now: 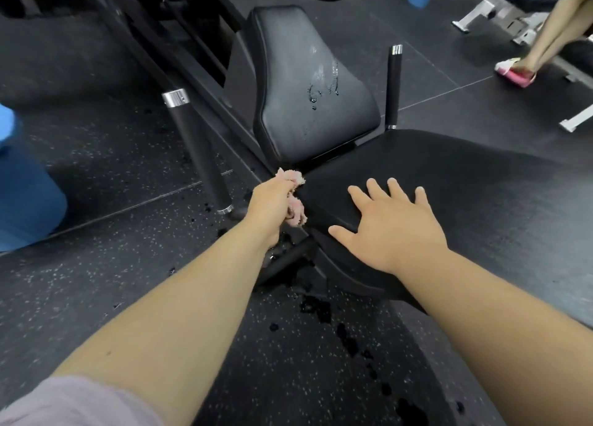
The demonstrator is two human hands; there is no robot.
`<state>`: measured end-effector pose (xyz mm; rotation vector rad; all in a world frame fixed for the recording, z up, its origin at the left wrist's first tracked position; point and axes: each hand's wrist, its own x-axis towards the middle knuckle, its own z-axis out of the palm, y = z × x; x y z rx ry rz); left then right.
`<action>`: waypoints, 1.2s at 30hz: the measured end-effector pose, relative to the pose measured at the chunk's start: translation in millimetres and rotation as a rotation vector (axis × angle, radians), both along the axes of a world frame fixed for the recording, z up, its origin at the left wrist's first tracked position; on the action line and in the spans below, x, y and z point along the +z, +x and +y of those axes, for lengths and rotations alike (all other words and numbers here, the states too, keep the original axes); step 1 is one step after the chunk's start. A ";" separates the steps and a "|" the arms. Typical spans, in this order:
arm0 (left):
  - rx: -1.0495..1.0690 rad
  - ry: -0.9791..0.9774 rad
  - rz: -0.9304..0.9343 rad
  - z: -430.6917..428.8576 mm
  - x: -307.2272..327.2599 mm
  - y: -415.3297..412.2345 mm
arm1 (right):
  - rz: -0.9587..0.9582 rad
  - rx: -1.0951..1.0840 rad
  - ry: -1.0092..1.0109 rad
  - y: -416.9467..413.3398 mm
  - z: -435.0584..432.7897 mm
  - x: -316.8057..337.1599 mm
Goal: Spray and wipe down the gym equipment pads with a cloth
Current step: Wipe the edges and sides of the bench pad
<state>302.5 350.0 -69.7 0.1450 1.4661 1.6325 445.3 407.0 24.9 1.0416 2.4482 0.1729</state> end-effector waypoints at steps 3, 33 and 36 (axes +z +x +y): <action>0.073 0.025 0.094 -19.8 2.8 21.7 | -0.005 0.001 0.014 -2.3 -3.8 0.8; 0.223 0.006 -0.147 -9.8 -30.9 49.7 | 0.097 0.000 0.058 0.8 -3.6 -6.7; 0.188 0.032 -0.006 -22.8 -27.5 59.8 | 0.086 -0.002 0.062 1.7 -3.9 -6.9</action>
